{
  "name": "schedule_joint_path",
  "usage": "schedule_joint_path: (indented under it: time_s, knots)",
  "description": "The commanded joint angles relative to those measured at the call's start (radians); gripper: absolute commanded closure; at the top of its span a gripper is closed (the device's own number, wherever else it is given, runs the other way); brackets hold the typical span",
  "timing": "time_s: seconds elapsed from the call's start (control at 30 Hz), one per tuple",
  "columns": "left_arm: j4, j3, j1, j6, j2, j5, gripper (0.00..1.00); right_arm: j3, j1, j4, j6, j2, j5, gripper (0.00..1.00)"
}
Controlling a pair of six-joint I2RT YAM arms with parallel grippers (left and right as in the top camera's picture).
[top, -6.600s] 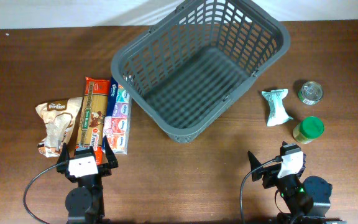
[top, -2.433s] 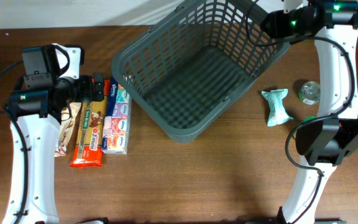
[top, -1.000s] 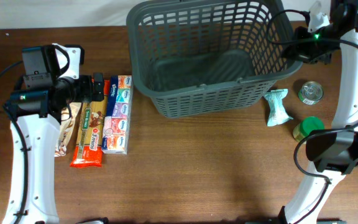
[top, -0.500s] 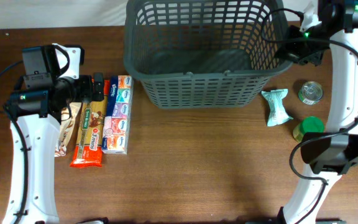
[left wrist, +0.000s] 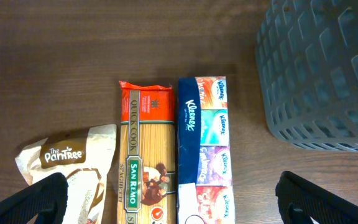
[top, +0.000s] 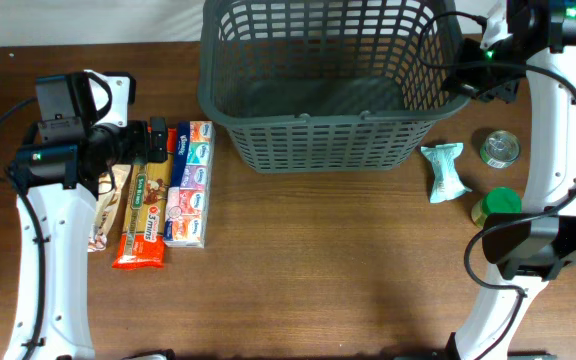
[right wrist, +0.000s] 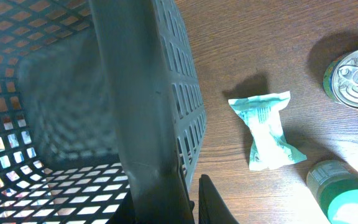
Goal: Pack container
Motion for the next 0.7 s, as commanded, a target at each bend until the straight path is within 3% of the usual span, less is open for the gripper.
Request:
schedule_joint_path:
  time_s: [0.0, 0.17, 0.4, 0.67]
  knots:
    - [0.002, 0.02, 0.003, 0.016, 0.005, 0.017, 0.01, -0.039, 0.001, -0.011, 0.039, 0.043, 0.234, 0.87]
    - [0.002, 0.02, 0.003, 0.016, 0.005, 0.017, 0.01, -0.045, 0.001, -0.011, 0.039, 0.043, 0.234, 0.59]
    - [0.002, 0.02, 0.003, 0.016, 0.005, 0.017, 0.01, -0.037, 0.001, 0.01, -0.052, 0.029, 0.18, 0.4]
    - [0.002, 0.02, 0.003, 0.016, 0.005, 0.017, 0.01, 0.197, 0.001, 0.022, -0.187, -0.095, -0.046, 0.38]
